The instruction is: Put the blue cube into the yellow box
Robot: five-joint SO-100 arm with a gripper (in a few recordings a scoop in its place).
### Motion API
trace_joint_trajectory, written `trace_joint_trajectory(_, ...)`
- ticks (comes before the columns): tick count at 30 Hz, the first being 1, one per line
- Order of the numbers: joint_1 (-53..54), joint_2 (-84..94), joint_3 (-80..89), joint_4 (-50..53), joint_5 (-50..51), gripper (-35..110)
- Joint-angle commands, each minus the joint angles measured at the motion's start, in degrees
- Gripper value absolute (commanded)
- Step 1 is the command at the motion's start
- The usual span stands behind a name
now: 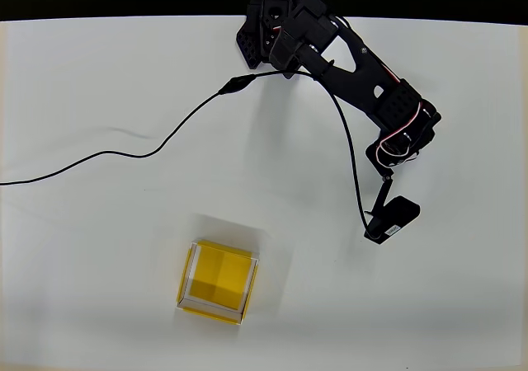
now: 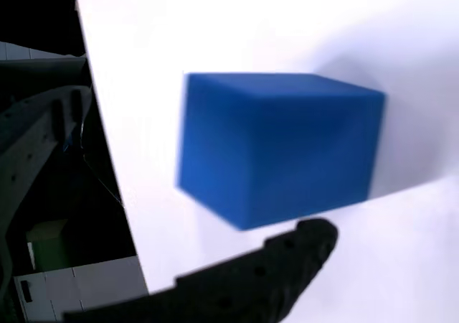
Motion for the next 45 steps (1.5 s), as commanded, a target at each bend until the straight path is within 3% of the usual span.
trace_joint_trajectory(1,-1.76,1.32,-5.71,-1.05,0.09,57)
trace_joint_trajectory(15,-5.27,-5.27,-6.33,-4.83,4.48,51)
trace_joint_trajectory(25,-5.45,-6.42,-6.68,-5.1,4.04,38)
trace_joint_trajectory(35,-6.06,-6.24,-6.59,-3.96,1.93,19)
trace_joint_trajectory(45,-0.53,-0.97,-6.33,-1.85,-3.69,15)
